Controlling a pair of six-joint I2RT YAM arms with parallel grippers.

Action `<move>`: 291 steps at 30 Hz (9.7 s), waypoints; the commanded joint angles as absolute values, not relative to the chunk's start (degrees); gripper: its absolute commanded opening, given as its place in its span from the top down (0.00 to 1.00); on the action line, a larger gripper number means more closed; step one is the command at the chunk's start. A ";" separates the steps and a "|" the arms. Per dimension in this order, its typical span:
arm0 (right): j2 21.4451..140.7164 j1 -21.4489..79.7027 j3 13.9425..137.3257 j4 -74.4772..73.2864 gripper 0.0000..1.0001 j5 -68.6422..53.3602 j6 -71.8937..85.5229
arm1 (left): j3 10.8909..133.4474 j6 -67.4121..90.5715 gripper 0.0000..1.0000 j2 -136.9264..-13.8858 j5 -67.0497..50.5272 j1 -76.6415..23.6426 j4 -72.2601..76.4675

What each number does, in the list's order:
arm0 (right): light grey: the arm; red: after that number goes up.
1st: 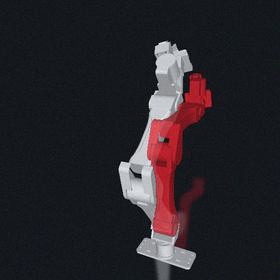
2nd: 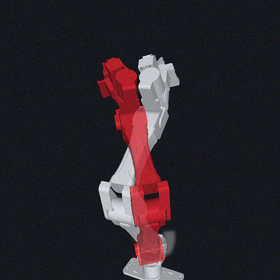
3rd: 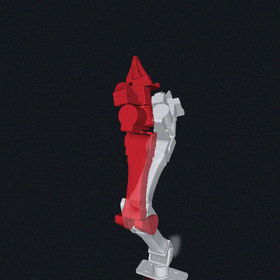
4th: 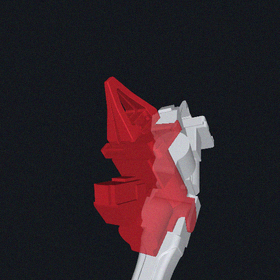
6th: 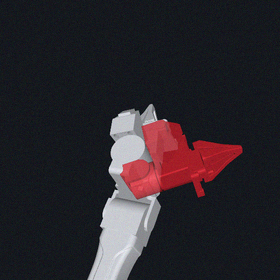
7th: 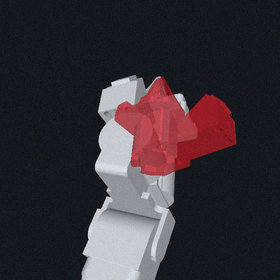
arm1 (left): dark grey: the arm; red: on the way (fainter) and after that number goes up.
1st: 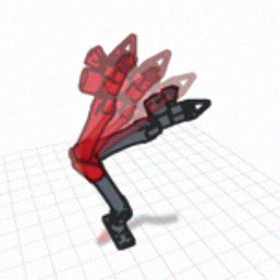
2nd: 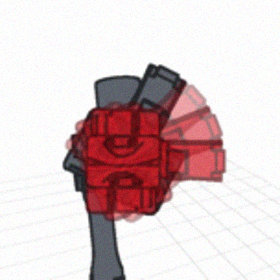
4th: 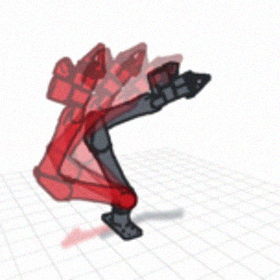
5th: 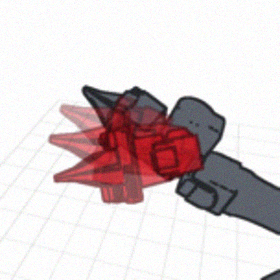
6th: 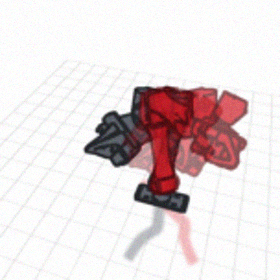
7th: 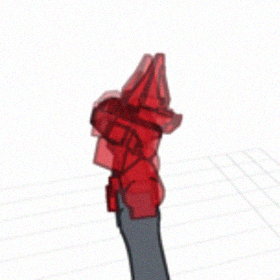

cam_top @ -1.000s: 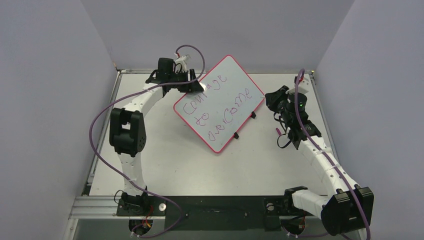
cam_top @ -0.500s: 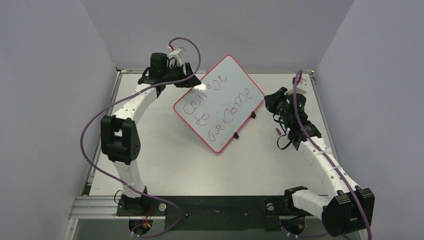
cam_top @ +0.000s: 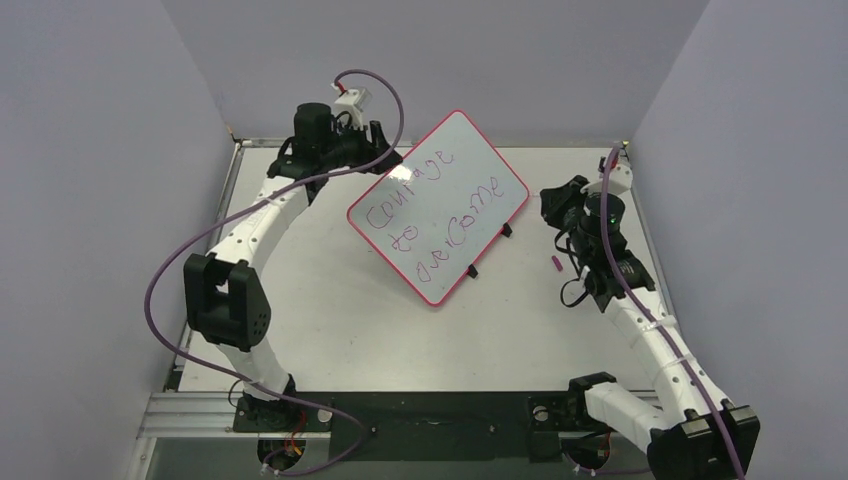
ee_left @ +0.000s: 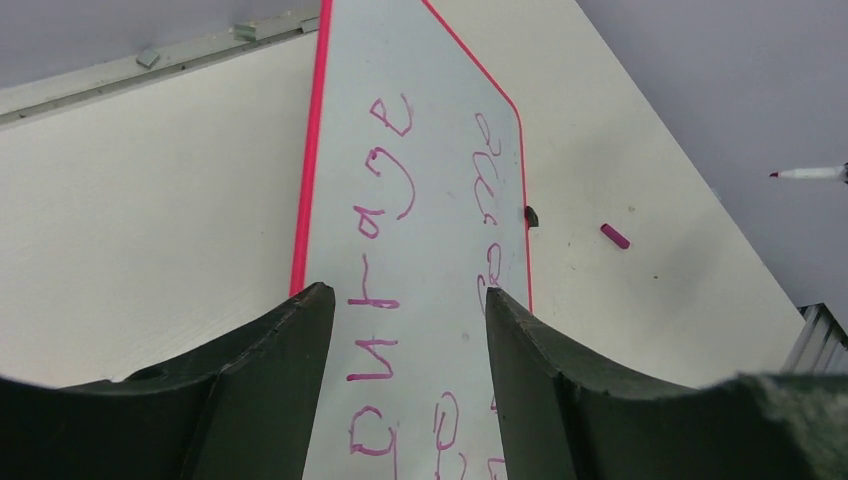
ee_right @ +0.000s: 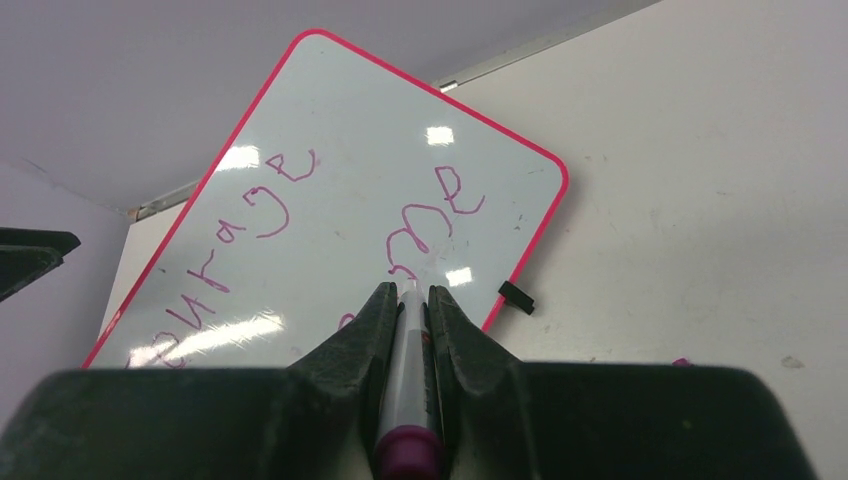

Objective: Write a sentence on the whiteboard
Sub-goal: Move the pen cap to the center of the board, then pick up the pen cap from the center of the board, then insert the whiteboard marker without the cap into the pen cap.

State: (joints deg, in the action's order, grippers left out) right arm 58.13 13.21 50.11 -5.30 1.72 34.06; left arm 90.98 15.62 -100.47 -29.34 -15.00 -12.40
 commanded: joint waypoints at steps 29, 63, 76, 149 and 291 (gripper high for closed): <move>40.29 12.95 55.80 -16.52 1.00 40.88 34.08 | 99.89 39.00 0.51 -113.58 9.99 -53.49 0.81; 30.20 12.76 53.81 -24.88 1.00 38.81 33.64 | 137.71 72.76 0.48 -157.02 2.85 -60.38 2.69; 31.12 12.83 53.72 -24.89 1.00 37.52 34.43 | 122.49 79.01 0.51 -152.24 2.91 -58.63 7.57; 35.12 13.01 53.37 -23.03 1.00 32.25 34.16 | 90.91 32.46 1.00 -118.92 6.34 -64.72 -3.06; 75.37 53.00 29.68 79.94 1.00 2.98 -25.27 | 48.20 104.85 1.00 -74.10 17.55 -39.95 25.62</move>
